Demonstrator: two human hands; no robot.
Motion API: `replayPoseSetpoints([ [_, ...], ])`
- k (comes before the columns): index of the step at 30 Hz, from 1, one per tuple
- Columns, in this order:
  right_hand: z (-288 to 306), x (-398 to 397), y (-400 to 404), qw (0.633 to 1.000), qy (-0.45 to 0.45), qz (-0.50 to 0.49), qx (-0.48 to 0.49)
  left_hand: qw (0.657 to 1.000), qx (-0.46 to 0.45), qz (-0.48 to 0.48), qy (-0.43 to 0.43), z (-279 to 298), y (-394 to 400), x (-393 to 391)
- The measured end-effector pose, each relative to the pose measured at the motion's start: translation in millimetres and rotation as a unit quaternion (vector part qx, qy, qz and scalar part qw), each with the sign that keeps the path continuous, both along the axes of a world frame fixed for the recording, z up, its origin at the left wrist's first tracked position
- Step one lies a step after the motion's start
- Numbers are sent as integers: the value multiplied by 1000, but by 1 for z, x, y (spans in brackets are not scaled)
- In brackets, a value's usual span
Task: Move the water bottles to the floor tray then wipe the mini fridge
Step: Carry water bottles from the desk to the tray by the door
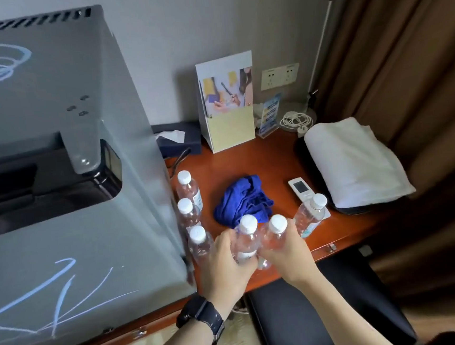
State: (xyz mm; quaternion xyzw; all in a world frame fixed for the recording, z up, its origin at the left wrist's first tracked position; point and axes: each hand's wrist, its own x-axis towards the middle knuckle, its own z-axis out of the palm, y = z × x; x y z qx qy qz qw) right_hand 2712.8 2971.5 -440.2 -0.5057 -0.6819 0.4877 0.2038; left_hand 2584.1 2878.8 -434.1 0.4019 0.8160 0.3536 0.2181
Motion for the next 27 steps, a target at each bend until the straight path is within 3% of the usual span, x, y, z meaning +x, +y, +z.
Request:
replayPoseSetpoints([
  [3, 53, 6, -1, 996, 80, 45, 17, 997, 73, 18, -14, 51, -12, 2],
  [6, 129, 5, -5, 981, 157, 98, 55, 986, 139, 20, -86, 112, -20, 1],
  [10, 226, 2, -25, 956, 270, 92, 63, 964, 236, -18, -119, 204, -39, 6],
  [14, 304, 1, -54, 939, 330, 73, 64, 930, 330, -46, -158, 288, -80, 7],
  [18, 371, -5, -87, 900, 426, 91, 33, 896, 404, -47, -178, 348, -139, -8],
  [27, 434, -69, -186, 877, 440, 187, 48, 878, 440, 100, -160, 405, -281, -88],
])
